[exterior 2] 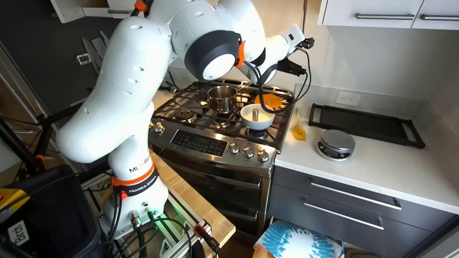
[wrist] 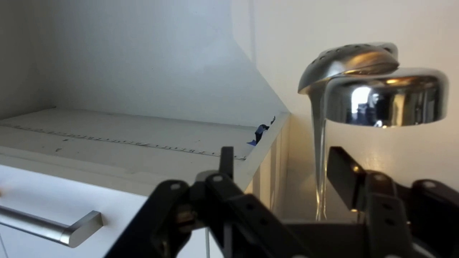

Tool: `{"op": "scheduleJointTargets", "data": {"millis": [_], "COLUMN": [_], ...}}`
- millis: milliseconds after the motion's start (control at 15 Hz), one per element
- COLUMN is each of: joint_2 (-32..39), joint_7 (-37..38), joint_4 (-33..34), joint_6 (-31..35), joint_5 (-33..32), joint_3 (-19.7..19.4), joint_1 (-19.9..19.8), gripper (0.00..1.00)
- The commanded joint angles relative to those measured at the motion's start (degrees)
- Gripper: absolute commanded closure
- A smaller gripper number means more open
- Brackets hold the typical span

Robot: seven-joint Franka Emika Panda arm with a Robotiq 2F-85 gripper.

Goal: Unhang one silver ladle and put it in the silver pot

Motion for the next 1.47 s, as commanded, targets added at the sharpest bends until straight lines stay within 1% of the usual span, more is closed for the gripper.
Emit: {"op": "scheduleJointTargets", "data": {"millis": [0, 67, 133, 200, 333, 467, 867, 1133, 1200, 1267, 1333, 1400], "joint_2": [0.3, 1.3, 2.1, 2.7, 2.4, 1.8, 2.2, 2.7, 2.6, 2.6, 3.1, 4.0], "joint_7": [-5.1, -6.8, -8.6, -10.7, -14.1, -16.1, -19.3, -20.1, -19.9, -19.5, -19.4, -20.0], "joint_4": [5.4, 6.4, 7.4, 8.4, 10.2, 11.7, 14.0, 14.3, 14.2, 14.0, 13.7, 13.6], "joint_6": [-2.9, -3.0, -3.1, -3.2, -4.0, -4.9, -5.1, -5.3, -5.4, -5.3, -5.0, -4.2], "joint_5": [3.6, 5.6, 7.9, 10.3, 13.2, 13.7, 15.0, 15.2, 14.7, 14.3, 14.8, 17.2], "joint_3": [-3.8, -5.4, -6.8, -8.3, -9.8, -10.5, -12.4, -11.9, -11.4, -11.0, -11.0, -11.9], "joint_1": [5.6, 7.4, 9.3, 11.5, 14.7, 17.0, 20.9, 21.5, 21.3, 21.1, 21.2, 22.2], "gripper": [0.35, 0.42, 0.57, 0.69, 0.87, 0.99, 1.0, 1.0, 0.74, 0.73, 0.68, 0.6]}}
